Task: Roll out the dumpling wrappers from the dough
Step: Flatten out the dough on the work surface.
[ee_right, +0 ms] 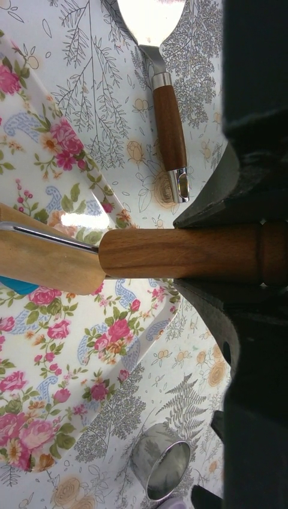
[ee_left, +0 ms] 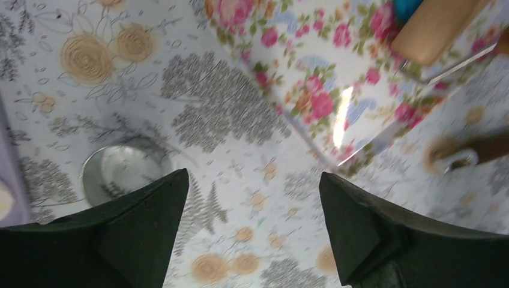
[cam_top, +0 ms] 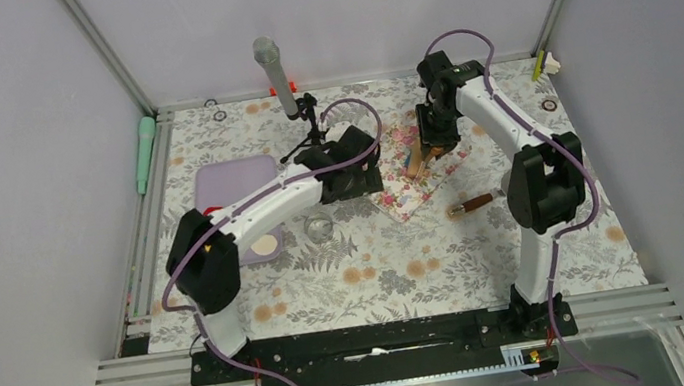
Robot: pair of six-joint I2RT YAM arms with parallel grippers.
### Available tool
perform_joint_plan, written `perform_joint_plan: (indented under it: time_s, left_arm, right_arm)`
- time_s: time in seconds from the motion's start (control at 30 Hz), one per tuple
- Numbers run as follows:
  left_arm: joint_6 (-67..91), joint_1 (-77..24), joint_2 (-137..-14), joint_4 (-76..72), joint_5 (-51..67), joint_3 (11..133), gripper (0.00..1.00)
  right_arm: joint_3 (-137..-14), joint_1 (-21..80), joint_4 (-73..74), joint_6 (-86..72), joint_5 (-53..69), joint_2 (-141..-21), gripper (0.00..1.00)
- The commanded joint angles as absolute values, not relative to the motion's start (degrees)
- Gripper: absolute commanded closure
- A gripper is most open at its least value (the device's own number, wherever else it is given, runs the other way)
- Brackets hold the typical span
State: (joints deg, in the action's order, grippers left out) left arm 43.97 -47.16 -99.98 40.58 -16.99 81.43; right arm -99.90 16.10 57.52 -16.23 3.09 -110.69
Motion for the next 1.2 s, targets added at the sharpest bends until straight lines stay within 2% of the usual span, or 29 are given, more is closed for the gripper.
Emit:
perform_joint_plan:
  time_s: [0.0, 0.13, 0.3, 0.53, 0.6, 0.73, 0.97, 1.17]
  left_arm:
    - [55.8, -47.5, -106.6, 44.7, -23.3, 91.0, 0.14]
    - [62.9, -47.5, -113.3, 49.8, -24.3, 95.2, 0.22]
    - [65.3, -47.3, -118.3, 50.5, -22.1, 99.0, 0.27]
    - [65.9, -47.0, -122.6, 51.7, -22.7, 104.3, 0.36]
    - [66.3, -46.8, -123.6, 51.7, -22.6, 105.0, 0.41]
    - [67.0, -46.1, -125.5, 50.9, -19.9, 103.7, 0.48]
    - [67.5, -45.2, -126.1, 49.0, -18.3, 99.8, 0.49]
    - [66.9, -45.2, -126.6, 48.8, -18.7, 98.5, 0.64]
  right_arm:
    - [-103.8, 16.0, 58.9, -15.9, 1.7, -111.9, 1.0]
    - [-107.2, 15.6, 59.6, -15.2, 1.3, -113.1, 1.0]
    - [-108.3, 15.6, 60.0, -15.1, 1.7, -113.4, 1.0]
    - [-104.5, 15.6, 57.5, -16.3, 3.4, -109.4, 1.0]
    - [-104.0, 15.6, 57.5, -16.3, 3.3, -109.2, 1.0]
    - [-103.1, 15.6, 57.4, -16.0, 3.5, -108.7, 1.0]
    - [-100.8, 15.6, 55.1, -16.6, 3.4, -106.5, 1.0]
    - [-103.5, 15.6, 55.7, -17.3, 6.1, -106.2, 1.0]
